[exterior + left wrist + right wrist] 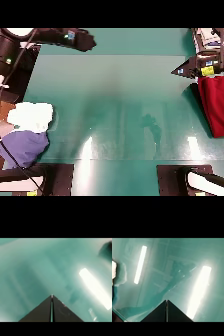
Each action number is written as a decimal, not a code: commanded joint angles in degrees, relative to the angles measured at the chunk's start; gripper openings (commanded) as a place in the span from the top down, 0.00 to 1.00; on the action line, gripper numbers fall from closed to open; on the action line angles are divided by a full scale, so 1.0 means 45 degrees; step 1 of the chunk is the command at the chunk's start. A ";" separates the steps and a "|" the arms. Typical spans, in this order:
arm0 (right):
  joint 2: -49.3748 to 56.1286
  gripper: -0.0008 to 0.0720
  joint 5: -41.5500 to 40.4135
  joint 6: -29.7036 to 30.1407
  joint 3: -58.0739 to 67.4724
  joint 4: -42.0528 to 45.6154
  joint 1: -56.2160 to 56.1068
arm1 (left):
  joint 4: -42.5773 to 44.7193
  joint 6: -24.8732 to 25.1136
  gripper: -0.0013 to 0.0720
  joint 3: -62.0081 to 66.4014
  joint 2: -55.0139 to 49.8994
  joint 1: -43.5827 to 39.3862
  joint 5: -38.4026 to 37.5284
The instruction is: Fold the shirts.
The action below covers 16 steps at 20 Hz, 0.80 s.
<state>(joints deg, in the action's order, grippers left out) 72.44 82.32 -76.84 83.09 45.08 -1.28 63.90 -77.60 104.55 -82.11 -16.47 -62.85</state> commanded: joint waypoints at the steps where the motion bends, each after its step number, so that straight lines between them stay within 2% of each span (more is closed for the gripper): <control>1: -0.0005 0.97 0.0194 -0.0005 0.0015 -0.0005 -0.0010 | 0.1190 0.0010 0.95 -0.0112 0.0646 0.1695 -0.3419; 3: 0.0000 0.97 0.0204 -0.0005 0.0015 -0.0005 -0.0010 | 0.1375 0.0005 0.95 -0.0957 0.1540 0.3395 -0.4313; 7: -0.0005 0.97 0.0471 -0.0005 0.0010 0.0000 -0.0010 | 0.1559 -0.0005 0.95 -0.5081 0.4318 0.7349 -0.4002; 9: 0.0000 0.97 0.0393 0.0000 0.0015 0.0000 -0.0010 | 0.1807 0.0000 0.94 -0.7135 0.5110 0.8767 -0.3798; 11: 0.0000 0.97 0.0272 0.0000 0.0010 0.0000 -0.0010 | 0.1953 0.0015 0.94 -0.8743 0.5144 0.9418 -0.3589; 12: 0.0000 0.97 0.0277 0.0000 0.0010 0.0000 -0.0010 | 0.2147 0.0015 0.79 -0.9466 0.5100 0.9432 -0.3220; 13: 0.0000 0.97 0.0282 0.0000 0.0015 0.0000 -0.0010 | 0.2195 0.0005 0.25 -1.0234 0.5071 0.9432 -0.2652; 14: 0.0000 0.97 0.0277 -0.0005 0.0015 0.0000 -0.0010 | 0.2259 -0.0053 0.00 -1.0928 0.5027 0.9432 -0.1870; 16: 0.0000 0.97 0.0272 -0.0005 0.0015 0.0000 -0.0010 | 0.2395 -0.0107 0.00 -1.2041 0.5003 0.9432 -0.0641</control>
<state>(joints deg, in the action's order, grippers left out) 72.44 83.70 -76.84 83.09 45.08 -1.28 73.34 -77.67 58.78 -60.05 24.51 -73.14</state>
